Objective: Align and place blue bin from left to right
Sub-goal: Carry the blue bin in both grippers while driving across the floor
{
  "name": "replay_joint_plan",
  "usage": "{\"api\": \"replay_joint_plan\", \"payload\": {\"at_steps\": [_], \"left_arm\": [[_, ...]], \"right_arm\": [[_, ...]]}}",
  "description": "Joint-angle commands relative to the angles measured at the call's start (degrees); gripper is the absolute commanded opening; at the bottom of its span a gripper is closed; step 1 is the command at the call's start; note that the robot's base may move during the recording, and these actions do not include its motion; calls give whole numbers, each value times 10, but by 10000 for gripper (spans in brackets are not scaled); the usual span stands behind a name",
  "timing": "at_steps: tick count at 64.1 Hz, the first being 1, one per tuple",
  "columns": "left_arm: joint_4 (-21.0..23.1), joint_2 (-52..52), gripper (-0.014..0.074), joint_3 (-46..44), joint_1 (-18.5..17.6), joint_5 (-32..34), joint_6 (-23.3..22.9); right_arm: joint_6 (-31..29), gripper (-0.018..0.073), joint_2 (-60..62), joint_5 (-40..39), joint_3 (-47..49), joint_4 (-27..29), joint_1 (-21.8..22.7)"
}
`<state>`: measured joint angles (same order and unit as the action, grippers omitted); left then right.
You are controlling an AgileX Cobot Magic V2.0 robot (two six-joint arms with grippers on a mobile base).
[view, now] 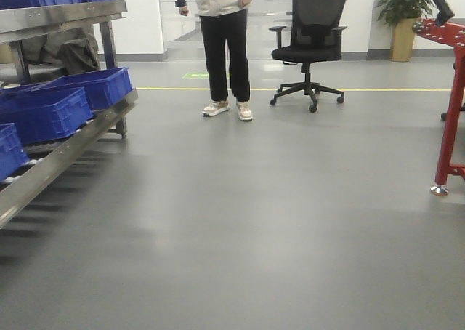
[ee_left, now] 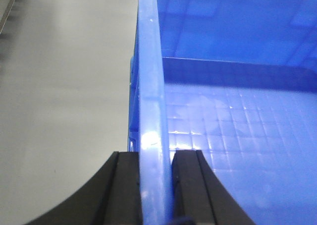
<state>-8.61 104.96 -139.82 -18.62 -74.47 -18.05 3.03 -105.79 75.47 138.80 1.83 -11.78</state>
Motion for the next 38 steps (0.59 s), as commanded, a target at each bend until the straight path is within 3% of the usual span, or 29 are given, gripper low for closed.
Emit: {"api": "replay_joint_plan", "payload": {"at_steps": [1, 38], "left_arm": [[24, -10, -17, -8, -11, 53, -2], [24, -10, -17, -8, -11, 53, -2]], "right_arm": [[6, -69, 10, -55, 11, 13, -4], [6, -69, 10, -55, 11, 13, -4]]}}
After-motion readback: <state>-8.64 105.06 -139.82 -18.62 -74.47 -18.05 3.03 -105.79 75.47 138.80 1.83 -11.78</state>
